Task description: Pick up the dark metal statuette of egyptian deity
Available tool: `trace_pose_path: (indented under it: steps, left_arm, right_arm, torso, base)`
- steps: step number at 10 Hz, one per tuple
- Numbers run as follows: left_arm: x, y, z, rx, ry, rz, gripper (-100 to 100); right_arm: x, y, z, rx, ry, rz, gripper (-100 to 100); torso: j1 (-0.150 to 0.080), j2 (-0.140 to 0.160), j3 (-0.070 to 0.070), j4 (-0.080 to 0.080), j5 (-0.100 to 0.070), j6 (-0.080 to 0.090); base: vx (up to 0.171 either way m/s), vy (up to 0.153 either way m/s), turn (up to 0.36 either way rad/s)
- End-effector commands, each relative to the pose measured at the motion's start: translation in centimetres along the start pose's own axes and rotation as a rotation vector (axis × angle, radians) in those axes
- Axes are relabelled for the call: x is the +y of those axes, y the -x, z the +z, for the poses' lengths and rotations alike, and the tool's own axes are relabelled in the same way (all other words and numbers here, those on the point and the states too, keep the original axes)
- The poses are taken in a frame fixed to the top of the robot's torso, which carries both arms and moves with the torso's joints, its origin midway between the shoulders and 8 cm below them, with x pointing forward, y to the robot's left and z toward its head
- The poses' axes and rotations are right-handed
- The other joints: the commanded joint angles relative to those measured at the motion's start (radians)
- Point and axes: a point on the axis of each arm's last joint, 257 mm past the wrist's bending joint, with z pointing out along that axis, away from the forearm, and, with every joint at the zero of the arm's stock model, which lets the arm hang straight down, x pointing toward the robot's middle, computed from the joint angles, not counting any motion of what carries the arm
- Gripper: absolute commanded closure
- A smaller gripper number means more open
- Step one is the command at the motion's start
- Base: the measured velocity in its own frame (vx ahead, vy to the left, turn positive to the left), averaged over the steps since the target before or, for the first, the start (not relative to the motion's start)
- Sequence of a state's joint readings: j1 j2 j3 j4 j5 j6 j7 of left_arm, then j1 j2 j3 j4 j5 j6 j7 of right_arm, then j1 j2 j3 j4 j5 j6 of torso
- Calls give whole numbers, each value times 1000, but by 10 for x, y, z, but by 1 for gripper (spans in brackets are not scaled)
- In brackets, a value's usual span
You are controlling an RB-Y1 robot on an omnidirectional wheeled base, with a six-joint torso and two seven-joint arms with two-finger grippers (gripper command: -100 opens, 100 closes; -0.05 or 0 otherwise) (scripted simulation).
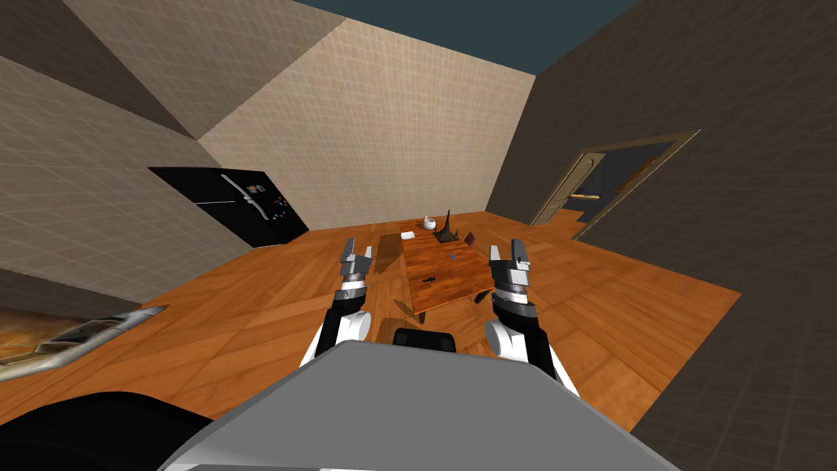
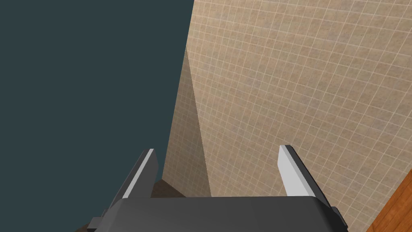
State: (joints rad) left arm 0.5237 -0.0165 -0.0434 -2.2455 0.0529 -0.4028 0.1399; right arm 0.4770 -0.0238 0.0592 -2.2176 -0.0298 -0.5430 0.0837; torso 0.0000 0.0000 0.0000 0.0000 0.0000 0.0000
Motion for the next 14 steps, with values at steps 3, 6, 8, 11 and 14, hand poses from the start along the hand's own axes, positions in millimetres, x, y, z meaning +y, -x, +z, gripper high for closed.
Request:
trace_pose_path:
  steps: [3, 6, 8, 11, 14]
  left_arm:
    - [0, 0, 0, 0, 0, 0, 0]
    - [0, 0, 0, 0, 0, 0, 0]
    - [0, 0, 0, 0, 0, 0, 0]
    - [0, 0, 0, 0, 0, 0, 0]
    - [0, 0, 0, 0, 0, 0, 0]
  right_arm:
    - [-16, 6, -6, 30, -21, 54, -100]
    - [-39, 24, -13, 2, -55, 144, -100]
    - [-60, 43, -20, -39, -87, 213, -100]
    - [-81, 67, -28, -97, -119, 297, -100]
    - [-109, 96, -40, -171, -162, 374, -100]
  torso:
    - [4, 6, 4, 1, 1, 0]
    - [7, 8, 4, 2, 2, 0]
    - [10, 6, 4, 1, 2, 0]
    - [7, 3, 2, 1, 2, 0]
    - [6, 2, 1, 0, 1, 0]
  base:
    - [-95, 67, 73]
    - [-112, 111, 85]
    - [-81, 158, 134]
    - [-38, 125, 80]
    - [-14, 119, 89]
